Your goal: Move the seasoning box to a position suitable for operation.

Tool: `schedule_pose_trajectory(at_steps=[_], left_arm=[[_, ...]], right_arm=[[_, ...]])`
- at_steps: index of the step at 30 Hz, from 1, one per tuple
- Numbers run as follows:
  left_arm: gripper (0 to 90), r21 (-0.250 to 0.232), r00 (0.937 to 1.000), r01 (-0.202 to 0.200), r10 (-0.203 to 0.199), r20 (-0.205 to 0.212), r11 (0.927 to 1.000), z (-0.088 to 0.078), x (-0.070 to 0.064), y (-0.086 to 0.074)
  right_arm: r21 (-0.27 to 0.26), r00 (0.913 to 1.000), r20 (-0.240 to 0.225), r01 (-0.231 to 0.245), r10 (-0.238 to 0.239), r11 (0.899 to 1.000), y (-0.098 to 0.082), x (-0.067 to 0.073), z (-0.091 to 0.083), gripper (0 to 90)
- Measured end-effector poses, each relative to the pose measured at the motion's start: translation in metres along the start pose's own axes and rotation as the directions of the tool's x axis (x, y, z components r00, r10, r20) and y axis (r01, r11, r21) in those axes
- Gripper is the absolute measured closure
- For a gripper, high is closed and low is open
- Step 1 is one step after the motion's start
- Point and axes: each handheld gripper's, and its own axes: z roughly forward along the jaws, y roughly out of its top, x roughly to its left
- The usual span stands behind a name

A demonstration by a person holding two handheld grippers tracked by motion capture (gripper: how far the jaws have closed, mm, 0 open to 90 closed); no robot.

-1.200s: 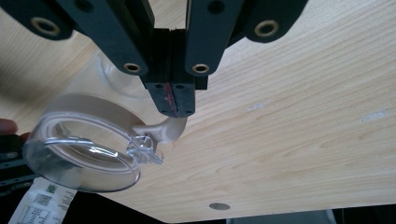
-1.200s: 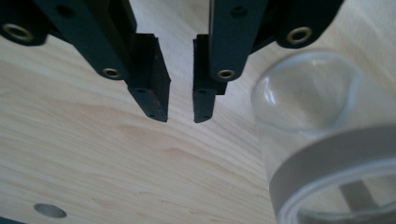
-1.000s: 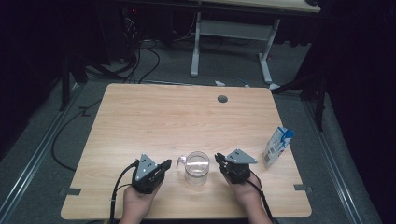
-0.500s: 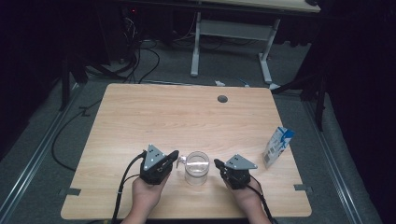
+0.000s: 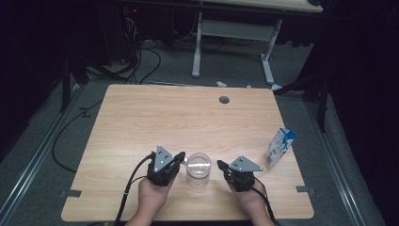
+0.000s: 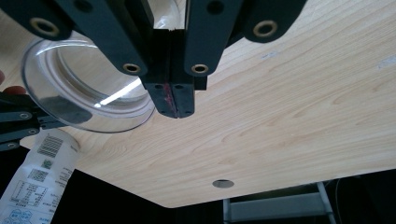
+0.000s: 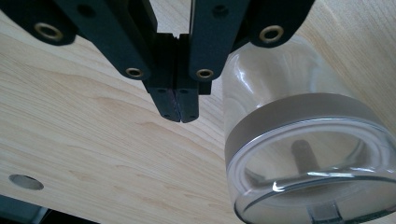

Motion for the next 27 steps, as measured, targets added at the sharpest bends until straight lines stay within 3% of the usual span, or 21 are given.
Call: schedule_pose_trajectory(at_steps=[27], left_arm=[[90.0, -0.02, 1.0, 0.004, -0.004, 0.0, 0.9998, -0.0012, 0.0008, -0.0042]], right_arm=[[-0.022, 0.9994, -0.019, 0.03, -0.03, 0.999, 0.0058, 0.0075, -0.0052, 89.7]])
